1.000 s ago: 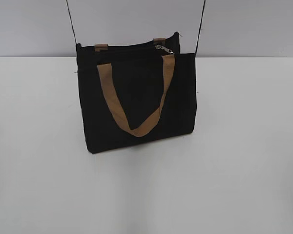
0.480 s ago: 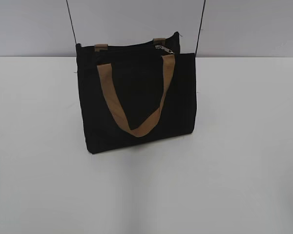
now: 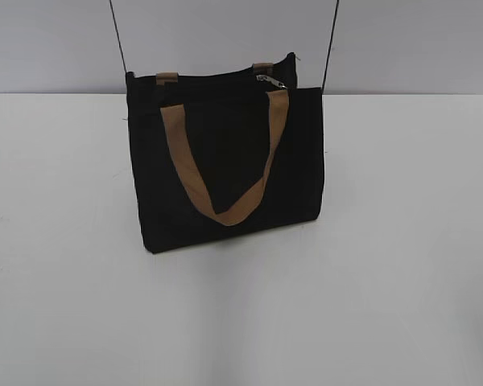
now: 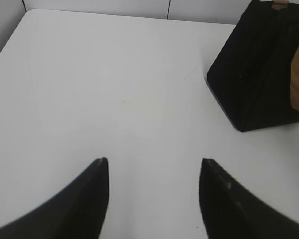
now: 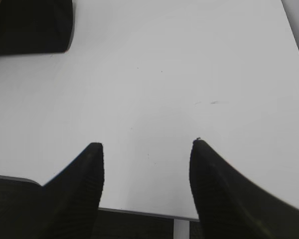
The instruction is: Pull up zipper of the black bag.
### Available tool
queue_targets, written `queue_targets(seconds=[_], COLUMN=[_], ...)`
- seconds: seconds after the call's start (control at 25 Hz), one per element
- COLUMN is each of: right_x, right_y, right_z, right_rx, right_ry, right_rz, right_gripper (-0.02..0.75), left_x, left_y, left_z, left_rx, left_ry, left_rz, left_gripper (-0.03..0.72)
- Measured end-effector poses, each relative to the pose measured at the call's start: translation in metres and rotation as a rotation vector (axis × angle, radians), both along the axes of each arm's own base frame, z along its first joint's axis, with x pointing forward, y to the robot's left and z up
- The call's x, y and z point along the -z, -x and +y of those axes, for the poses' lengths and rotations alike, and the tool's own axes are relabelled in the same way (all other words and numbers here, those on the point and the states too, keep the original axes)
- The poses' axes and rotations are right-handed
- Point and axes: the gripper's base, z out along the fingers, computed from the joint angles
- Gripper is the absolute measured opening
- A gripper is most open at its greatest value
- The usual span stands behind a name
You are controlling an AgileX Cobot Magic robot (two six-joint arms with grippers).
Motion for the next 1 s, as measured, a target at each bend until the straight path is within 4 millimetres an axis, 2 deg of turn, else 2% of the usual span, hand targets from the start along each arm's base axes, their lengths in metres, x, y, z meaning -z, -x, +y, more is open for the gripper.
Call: queue_targets(seconds=[0.36, 0.68, 1.0], right_x=[-0.0001, -0.0002, -0.0002], right_y=[0.0, -0.0001, -0.0001], right_z=[0.0002, 0.0001, 0.0001], right_rx=[-0.001, -0.001, -0.002], right_ry=[-0.001, -0.001, 0.0], right_rz=[-0.001, -0.002, -0.002], right_gripper=[0.421, 0.421, 0.421], left_x=[0.0002, 0.0002, 0.0002], left_y=[0.0, 0.0003, 0.0003], left_z=[-0.0006, -0.0023, -0.0024], left_rx=[-0.018, -0.167, -0.171], left_ry=[0.003, 0.004, 0.004], left_rz=[0.001, 0.001, 0.001], left_gripper=[0.432, 0.431, 0.39])
